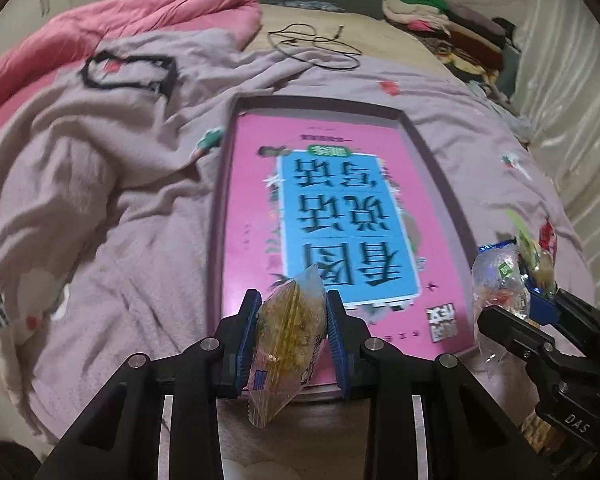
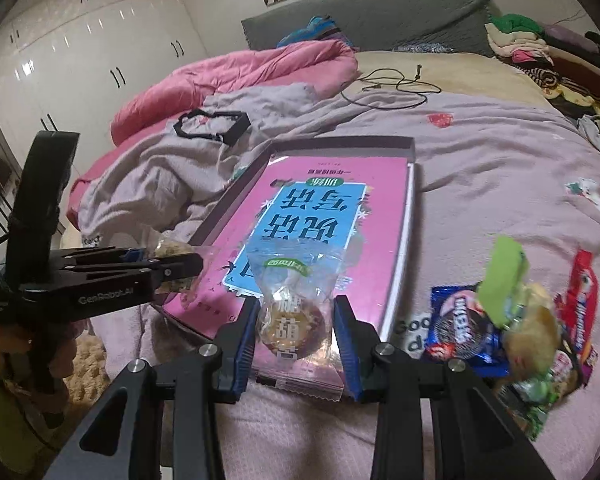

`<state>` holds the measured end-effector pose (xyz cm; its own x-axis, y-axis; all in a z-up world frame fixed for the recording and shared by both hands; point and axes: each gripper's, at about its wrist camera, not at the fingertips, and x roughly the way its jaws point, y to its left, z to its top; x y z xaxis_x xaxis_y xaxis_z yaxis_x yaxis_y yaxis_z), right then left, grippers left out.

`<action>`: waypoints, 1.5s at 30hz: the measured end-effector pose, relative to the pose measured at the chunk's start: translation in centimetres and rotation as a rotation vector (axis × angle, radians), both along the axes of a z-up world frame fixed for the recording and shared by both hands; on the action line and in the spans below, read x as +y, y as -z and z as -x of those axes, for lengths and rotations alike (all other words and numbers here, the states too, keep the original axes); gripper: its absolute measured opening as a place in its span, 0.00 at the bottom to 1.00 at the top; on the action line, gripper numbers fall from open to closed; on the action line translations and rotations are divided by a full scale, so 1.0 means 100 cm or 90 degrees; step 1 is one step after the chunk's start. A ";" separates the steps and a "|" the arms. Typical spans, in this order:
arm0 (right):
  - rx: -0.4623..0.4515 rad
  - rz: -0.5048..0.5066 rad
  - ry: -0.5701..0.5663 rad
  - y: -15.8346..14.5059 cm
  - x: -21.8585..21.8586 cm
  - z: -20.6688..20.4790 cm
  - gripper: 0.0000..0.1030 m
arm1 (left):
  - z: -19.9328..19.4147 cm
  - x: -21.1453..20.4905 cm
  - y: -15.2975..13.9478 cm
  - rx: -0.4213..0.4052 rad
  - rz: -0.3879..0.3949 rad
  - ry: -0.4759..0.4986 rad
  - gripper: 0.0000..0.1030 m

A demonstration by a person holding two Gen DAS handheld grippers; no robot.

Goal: Organize snacks
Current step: 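Carry both bags onto the pink tray and open both tools to release them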

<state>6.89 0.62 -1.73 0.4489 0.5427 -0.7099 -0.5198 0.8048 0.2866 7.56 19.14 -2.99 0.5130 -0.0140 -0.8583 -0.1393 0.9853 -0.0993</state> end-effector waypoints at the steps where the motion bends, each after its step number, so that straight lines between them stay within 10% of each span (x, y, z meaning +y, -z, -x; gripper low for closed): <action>1: 0.002 0.006 -0.002 0.003 0.004 -0.002 0.36 | 0.000 0.004 0.004 0.003 0.000 -0.007 0.32; 34: 0.053 0.061 0.009 0.038 0.014 -0.013 0.39 | 0.001 0.010 0.024 0.025 -0.004 -0.015 0.35; 45: 0.046 0.045 0.007 0.028 0.012 -0.007 0.47 | 0.004 0.005 0.010 0.003 -0.005 -0.005 0.58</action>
<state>7.60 1.80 -4.53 0.4011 0.4854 -0.7769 -0.4909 0.8299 0.2651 7.19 19.66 -3.99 0.5096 -0.0035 -0.8604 -0.1467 0.9850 -0.0909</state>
